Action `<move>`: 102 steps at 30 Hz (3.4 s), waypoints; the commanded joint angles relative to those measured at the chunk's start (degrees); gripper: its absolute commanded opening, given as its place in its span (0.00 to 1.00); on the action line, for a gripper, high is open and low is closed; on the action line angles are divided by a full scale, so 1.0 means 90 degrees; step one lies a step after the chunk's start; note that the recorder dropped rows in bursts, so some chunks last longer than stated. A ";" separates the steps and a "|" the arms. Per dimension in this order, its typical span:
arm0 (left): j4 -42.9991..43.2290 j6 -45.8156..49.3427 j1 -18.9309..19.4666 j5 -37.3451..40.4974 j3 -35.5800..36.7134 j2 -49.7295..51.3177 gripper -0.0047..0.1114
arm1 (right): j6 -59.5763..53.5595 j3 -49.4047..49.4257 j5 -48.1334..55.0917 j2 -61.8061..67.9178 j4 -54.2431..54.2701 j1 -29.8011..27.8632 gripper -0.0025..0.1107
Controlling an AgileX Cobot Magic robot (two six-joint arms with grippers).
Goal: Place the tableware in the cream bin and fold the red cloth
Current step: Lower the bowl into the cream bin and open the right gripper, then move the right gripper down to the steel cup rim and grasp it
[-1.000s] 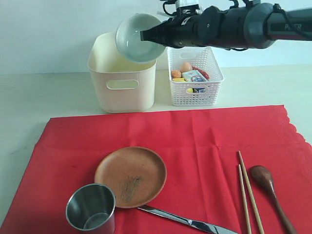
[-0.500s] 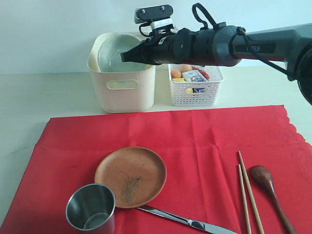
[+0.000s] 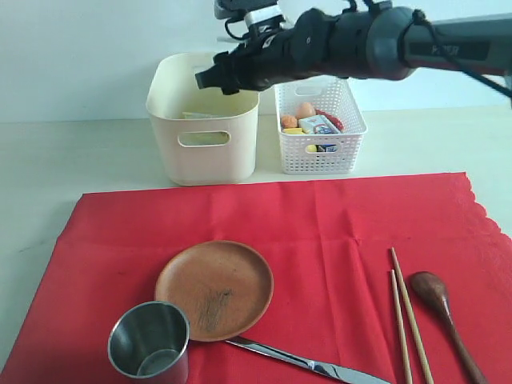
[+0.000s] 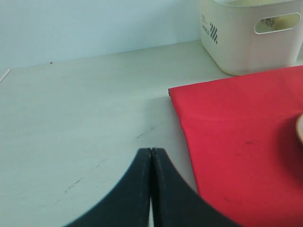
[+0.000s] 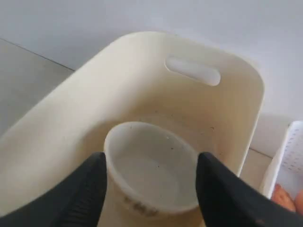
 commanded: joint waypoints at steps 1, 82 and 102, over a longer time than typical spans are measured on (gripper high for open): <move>-0.0030 0.0024 -0.0026 -0.0006 0.0015 -0.0043 0.04 | -0.0066 -0.0047 0.0776 -0.0619 -0.0319 -0.0024 0.51; -0.0030 0.0024 -0.0026 -0.0006 0.0015 -0.0043 0.04 | -0.0166 0.1042 0.5921 -0.0380 0.0665 0.2085 0.48; -0.0030 0.0024 -0.0026 -0.0006 0.0015 -0.0043 0.04 | 0.0006 0.1042 0.6078 -0.0142 0.0265 0.2100 0.02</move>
